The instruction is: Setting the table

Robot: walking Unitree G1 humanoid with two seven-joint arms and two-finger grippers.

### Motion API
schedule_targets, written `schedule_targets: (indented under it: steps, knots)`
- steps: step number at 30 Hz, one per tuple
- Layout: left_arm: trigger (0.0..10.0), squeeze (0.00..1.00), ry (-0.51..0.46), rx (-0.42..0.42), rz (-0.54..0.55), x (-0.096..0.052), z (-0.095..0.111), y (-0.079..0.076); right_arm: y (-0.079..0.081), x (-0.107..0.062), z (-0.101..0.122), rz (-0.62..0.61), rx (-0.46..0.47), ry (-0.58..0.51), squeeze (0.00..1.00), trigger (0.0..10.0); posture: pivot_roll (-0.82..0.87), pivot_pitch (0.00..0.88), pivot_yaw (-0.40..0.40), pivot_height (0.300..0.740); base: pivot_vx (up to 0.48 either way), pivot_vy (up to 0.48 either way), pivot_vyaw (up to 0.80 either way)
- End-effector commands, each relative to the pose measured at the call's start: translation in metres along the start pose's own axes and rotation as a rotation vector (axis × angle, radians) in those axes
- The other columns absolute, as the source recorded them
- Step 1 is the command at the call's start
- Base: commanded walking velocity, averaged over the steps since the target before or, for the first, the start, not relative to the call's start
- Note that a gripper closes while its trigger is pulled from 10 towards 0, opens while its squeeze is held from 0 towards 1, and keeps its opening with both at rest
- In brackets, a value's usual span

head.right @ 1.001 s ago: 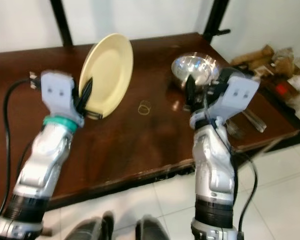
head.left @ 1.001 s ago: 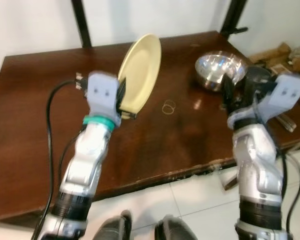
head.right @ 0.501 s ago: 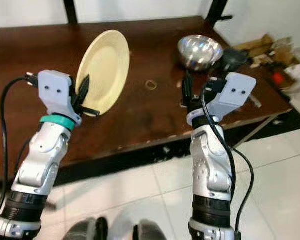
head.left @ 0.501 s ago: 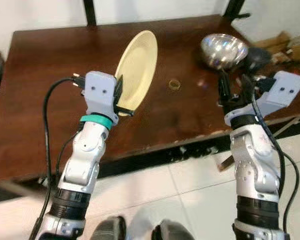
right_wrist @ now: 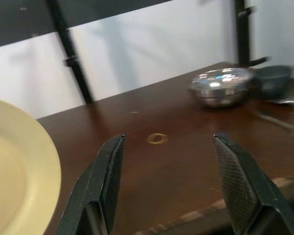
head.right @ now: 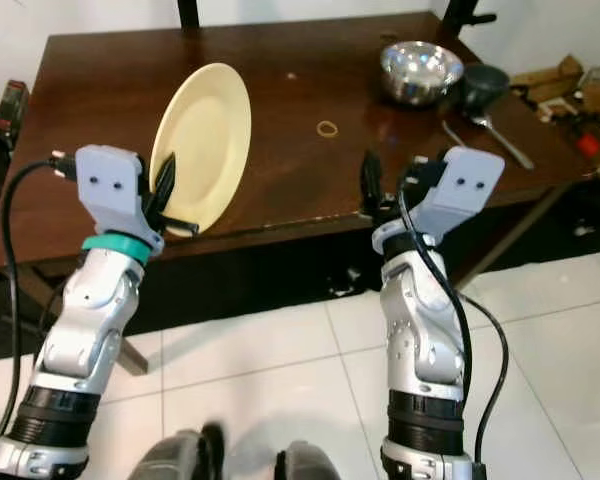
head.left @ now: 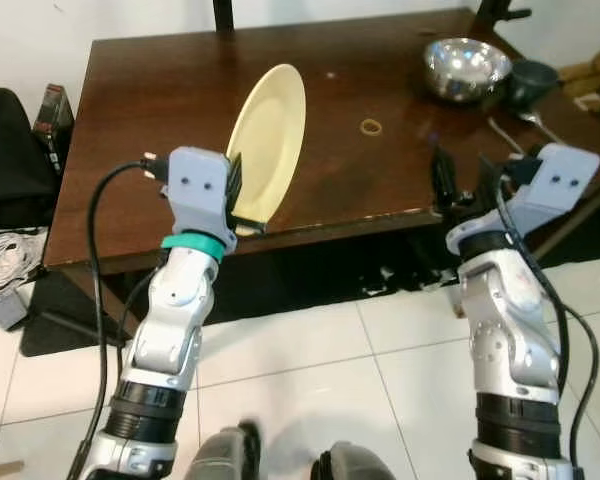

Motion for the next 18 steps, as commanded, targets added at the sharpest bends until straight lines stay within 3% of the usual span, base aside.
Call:
schedule_targets:
  steps: [1, 12, 18]
  knots:
    - [10.0, 0.00, -0.008, 0.008, 0.000, 0.0000, 0.0015, 0.0007, 0.0024, -0.0011, -0.0032, 0.005, 0.011, 0.008, 0.00, 10.0, -0.09, 0.000, 0.019, 0.740, -0.345, 0.000, 0.00]
    - [10.0, 0.00, -0.011, 0.012, 0.000, 0.0002, 0.0014, 0.0012, 0.0035, -0.0005, -0.0048, 0.015, 0.008, 0.013, 0.00, 10.0, -0.09, 0.000, 0.020, 0.740, -0.307, 0.000, 0.00]
    - [10.0, 0.00, -0.012, 0.016, 0.000, 0.0008, 0.0017, 0.0009, 0.0021, -0.0004, -0.0058, 0.012, -0.003, 0.012, 0.00, 10.0, -0.09, 0.000, 0.020, 0.740, 0.000, 0.000, 0.69]
Point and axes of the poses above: a point about 5 cm out from each wrist's last joint towards the gripper, its own x axis pointing out of the wrist towards the gripper, its own z axis along the axis of the wrist's last joint, y = z × x, the point moved 6 cm from there along x, pointing out of the wrist towards the gripper, and after that the axes turned 4 degrees about x, right-handed, at the moved point
